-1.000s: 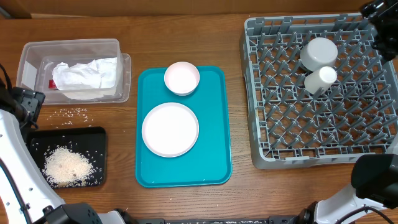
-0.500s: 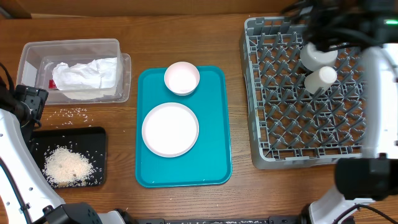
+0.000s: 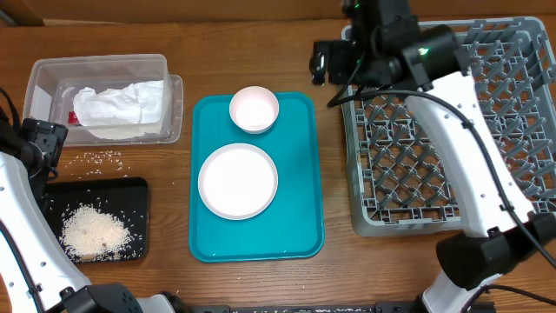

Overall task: Sort waste into correct bins and load items into the dishwasher
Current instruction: 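Move the right gripper to the white plate's edge and grasp it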

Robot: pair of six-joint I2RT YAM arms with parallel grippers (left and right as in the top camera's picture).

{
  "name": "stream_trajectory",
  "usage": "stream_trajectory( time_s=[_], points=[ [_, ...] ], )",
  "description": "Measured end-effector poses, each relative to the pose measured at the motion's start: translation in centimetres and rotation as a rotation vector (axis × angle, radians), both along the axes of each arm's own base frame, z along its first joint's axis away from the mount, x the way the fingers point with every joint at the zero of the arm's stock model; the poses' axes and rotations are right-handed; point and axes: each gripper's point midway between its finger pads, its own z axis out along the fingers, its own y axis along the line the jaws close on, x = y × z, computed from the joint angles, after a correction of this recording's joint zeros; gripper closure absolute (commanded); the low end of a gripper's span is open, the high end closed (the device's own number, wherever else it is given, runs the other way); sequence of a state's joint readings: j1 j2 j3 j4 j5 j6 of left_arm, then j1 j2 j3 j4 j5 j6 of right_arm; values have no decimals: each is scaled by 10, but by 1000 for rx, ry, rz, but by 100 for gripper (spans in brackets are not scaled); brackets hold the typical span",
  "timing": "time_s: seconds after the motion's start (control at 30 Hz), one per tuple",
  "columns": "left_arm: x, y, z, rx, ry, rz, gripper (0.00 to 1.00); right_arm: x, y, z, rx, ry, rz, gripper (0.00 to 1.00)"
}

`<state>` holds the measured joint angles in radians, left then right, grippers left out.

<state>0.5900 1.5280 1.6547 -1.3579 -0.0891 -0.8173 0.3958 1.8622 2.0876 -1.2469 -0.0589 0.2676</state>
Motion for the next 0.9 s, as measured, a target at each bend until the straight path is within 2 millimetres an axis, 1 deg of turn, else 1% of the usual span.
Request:
stream_trajectory(
  time_s=[0.07, 0.13, 0.17, 0.27, 0.3, 0.37, 0.4, 0.5, 0.6, 0.67, 0.73, 0.83, 0.87, 0.9],
  points=[
    [0, 0, 0, -1, 0, 0, 0, -5, 4, -14, -43, 39, 36, 0],
    [0, 0, 0, -1, 0, 0, 0, -14, 11, -53, -117, 150, 106, 0],
    [0, 0, 0, -1, 0, 0, 0, -17, 13, -68, -133, 195, 132, 0],
    [0, 0, 0, -1, 0, 0, 0, -25, 25, -111, -119, 317, 209, 0],
    [0, 0, 0, -1, 0, 0, 0, -31, 30, -130, -109, 381, 236, 0],
    [0, 0, 0, -1, 0, 0, 0, -43, 31, -152, -106, 470, 254, 0],
    [0, 0, 0, -1, 0, 0, 0, -48, 30, -158, -107, 503, 259, 2],
    [0, 0, 0, -2, -1, -1, 0, -55, 31, -167, -103, 548, 271, 15],
    [0, -1, 0, -3, -1, -1, 0, -56, 33, -172, -88, 550, 282, 18],
    [0, -1, 0, -3, -1, -1, 0, -59, 36, -180, -74, 562, 292, 30],
    [0, -1, 0, -3, -1, -1, 0, -62, 41, -188, -61, 567, 299, 34],
    [0, -1, 0, -3, -1, -1, 0, -70, 57, -199, -60, 555, 345, 35],
    [0, -1, 0, -3, -1, -1, 0, -72, 71, -203, -60, 528, 378, 35],
    [0, -1, 0, -3, -2, -1, 0, -75, 79, -205, -60, 515, 397, 35]
  ],
)
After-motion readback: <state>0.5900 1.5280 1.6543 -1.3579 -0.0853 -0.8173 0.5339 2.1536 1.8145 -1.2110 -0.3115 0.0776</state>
